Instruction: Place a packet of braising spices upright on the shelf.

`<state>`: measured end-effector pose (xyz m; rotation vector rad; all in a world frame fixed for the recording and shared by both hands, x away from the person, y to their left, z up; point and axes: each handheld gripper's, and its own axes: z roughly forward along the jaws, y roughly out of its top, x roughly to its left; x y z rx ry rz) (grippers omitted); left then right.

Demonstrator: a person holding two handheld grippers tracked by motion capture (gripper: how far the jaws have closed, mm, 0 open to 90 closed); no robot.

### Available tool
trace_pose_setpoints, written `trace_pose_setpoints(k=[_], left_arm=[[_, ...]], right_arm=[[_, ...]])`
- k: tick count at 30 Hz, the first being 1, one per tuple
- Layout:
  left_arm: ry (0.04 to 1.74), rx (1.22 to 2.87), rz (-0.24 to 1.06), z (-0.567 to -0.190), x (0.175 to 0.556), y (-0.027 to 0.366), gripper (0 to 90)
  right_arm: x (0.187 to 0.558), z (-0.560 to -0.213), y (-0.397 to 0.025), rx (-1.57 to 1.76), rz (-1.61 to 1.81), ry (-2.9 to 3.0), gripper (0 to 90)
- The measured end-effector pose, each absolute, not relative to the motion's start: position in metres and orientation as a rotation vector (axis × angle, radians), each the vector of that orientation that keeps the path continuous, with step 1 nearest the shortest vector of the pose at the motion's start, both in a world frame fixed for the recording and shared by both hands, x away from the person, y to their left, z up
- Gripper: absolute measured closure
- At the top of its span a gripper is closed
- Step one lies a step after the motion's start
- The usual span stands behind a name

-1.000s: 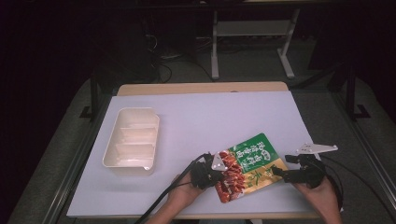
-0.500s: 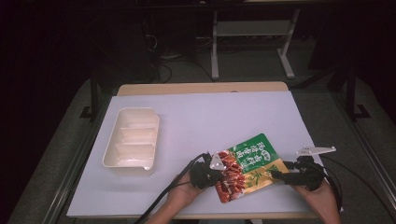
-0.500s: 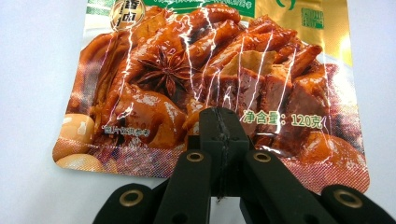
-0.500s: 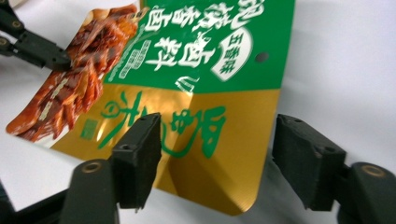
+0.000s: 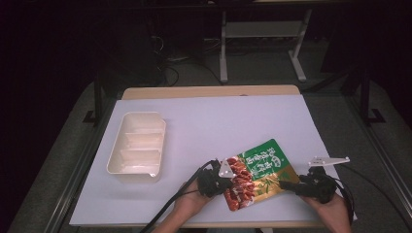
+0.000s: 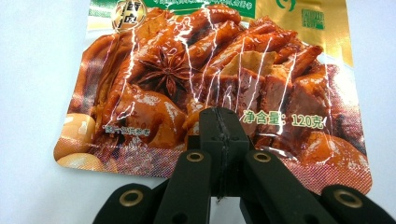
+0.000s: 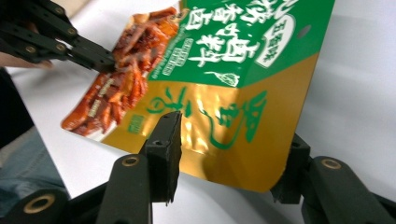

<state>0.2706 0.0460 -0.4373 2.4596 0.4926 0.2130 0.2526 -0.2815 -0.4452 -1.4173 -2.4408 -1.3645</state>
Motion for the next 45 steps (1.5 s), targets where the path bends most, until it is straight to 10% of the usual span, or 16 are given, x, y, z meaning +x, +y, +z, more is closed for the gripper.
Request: trace_pose_setpoints(k=[23,30,45], left_arm=[[0.5,2.443,0.227,-0.439,0.268,0.047,90.0],[0.503,2.427,0.227,-0.439,0.267,0.047,90.0],[0.503,2.389,0.256,-0.424,0.263,0.067,83.0]], right_arm=[[0.262,-0.456,-0.248,-1.504,-1.353,-2.314,60.8],[0.266,-0.452,-0.241,-1.554,-1.363,-2.348,83.0],[0.272,-0.416,-0.234,-1.454,-1.479,-2.438,89.6]])
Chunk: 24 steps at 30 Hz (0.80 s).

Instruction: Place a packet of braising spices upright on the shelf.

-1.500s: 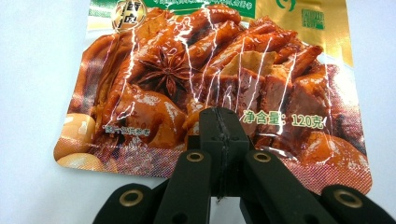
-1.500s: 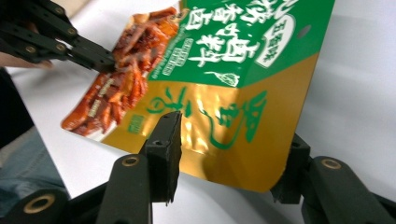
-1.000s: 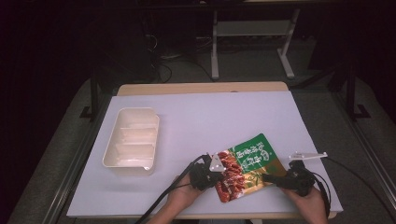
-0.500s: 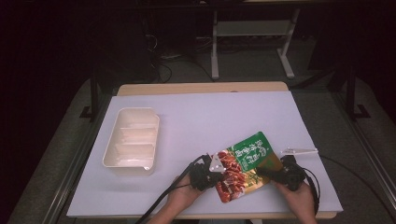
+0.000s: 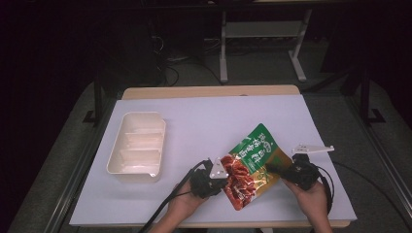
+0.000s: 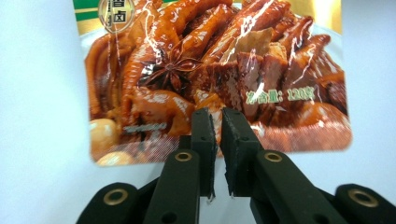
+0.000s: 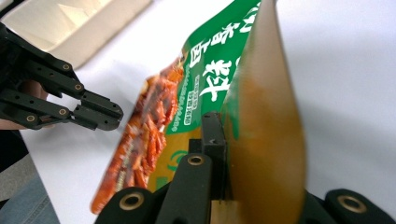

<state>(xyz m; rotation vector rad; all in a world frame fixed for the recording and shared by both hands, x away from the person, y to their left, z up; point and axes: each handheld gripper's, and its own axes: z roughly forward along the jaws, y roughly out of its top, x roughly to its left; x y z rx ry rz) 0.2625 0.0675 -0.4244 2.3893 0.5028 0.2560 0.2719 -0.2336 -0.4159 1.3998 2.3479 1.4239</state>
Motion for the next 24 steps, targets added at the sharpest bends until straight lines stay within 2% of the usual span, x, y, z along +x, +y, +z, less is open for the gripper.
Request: trace_pose_setpoints(k=[19,24], left_arm=[[0.502,2.293,0.258,-0.411,0.238,0.117,74.5],[0.508,2.283,0.257,-0.412,0.231,0.129,72.6]], right_arm=[[0.283,-0.336,-0.186,0.988,1.371,2.434,89.9],[0.286,-0.328,-0.174,0.917,1.344,2.443,89.8]])
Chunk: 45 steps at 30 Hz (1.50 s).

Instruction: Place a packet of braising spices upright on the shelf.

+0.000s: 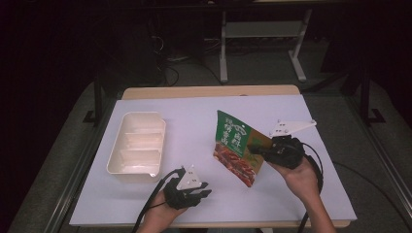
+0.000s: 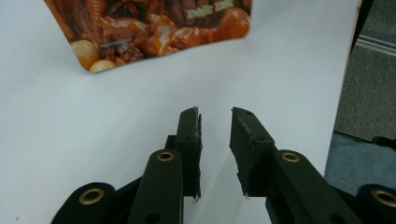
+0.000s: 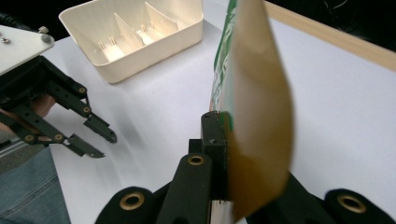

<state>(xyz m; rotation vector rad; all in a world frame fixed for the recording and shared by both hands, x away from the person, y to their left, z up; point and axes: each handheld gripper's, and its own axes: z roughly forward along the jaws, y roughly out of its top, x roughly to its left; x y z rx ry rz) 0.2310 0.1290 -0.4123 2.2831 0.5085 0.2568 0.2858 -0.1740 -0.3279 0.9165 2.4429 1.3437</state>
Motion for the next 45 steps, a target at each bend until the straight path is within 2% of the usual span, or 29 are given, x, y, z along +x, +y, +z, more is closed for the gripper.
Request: trace_pose_setpoints(k=[8,33,45], left_arm=[[0.524,2.264,0.258,-0.414,0.224,0.143,69.2],[0.497,2.179,0.228,-0.415,0.198,0.17,49.7],[0.46,2.16,0.24,-0.416,0.193,0.18,46.7]], right_arm=[[0.291,-0.326,-0.157,0.832,1.359,2.446,89.8],[0.308,-0.303,-0.107,0.646,1.463,2.447,89.8],[0.333,-0.276,-0.063,0.522,1.472,2.443,89.9]])
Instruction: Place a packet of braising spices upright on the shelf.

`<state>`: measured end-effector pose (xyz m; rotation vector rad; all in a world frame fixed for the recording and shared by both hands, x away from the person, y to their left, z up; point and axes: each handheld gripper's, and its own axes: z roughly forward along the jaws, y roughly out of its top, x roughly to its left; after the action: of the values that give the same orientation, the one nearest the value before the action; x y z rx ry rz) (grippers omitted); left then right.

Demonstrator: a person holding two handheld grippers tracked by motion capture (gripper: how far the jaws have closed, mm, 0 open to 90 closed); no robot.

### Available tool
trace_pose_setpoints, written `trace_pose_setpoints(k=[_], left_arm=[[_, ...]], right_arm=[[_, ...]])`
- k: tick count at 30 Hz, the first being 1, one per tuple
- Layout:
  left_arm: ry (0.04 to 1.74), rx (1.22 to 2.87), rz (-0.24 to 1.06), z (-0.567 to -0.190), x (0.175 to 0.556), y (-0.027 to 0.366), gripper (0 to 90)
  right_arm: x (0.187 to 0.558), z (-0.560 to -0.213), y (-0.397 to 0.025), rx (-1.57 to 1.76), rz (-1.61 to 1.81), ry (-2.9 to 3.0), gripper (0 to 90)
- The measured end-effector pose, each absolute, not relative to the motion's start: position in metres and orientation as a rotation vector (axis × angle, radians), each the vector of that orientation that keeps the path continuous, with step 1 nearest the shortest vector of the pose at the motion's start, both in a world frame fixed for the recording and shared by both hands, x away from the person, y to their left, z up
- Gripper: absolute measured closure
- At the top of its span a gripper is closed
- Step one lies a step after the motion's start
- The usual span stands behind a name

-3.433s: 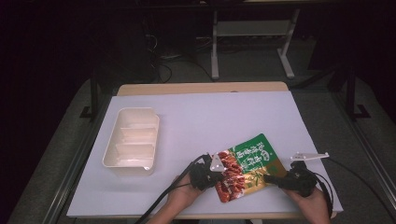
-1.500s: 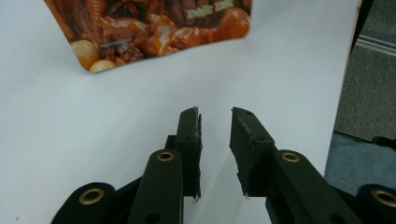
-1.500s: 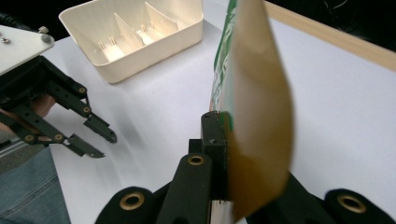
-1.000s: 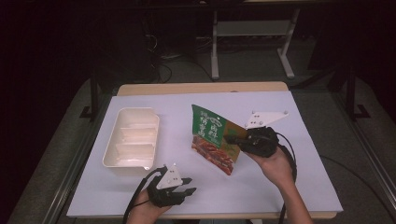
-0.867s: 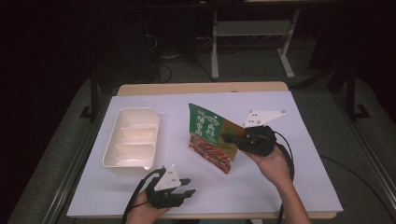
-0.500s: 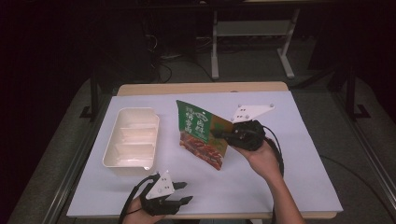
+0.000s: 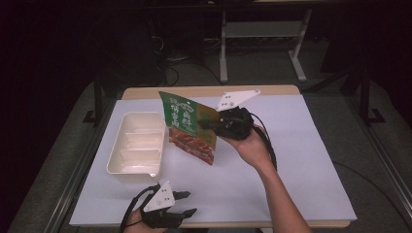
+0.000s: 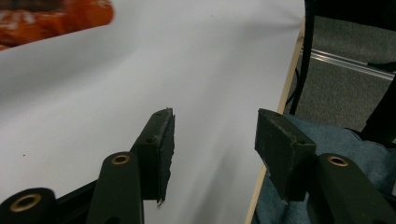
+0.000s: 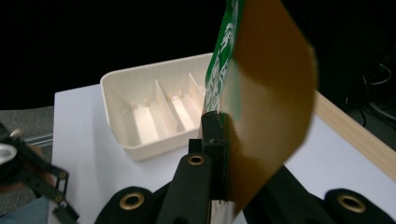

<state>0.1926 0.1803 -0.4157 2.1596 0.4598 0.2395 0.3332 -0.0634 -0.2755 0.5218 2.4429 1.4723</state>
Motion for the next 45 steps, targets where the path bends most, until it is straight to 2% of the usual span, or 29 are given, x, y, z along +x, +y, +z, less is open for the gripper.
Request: trace_pose_setpoints(k=[10,26,45], left_arm=[[0.457,2.141,0.228,-0.418,0.193,0.186,40.8],[0.444,2.138,0.236,-0.418,0.191,0.191,39.1],[0.451,2.129,0.239,-0.419,0.192,0.195,37.3]], right_arm=[[0.359,-0.264,-0.024,0.44,1.476,2.467,89.8],[0.389,-0.272,0.039,0.35,1.52,2.525,89.9],[0.406,-0.284,0.079,0.327,1.571,2.542,89.8]])
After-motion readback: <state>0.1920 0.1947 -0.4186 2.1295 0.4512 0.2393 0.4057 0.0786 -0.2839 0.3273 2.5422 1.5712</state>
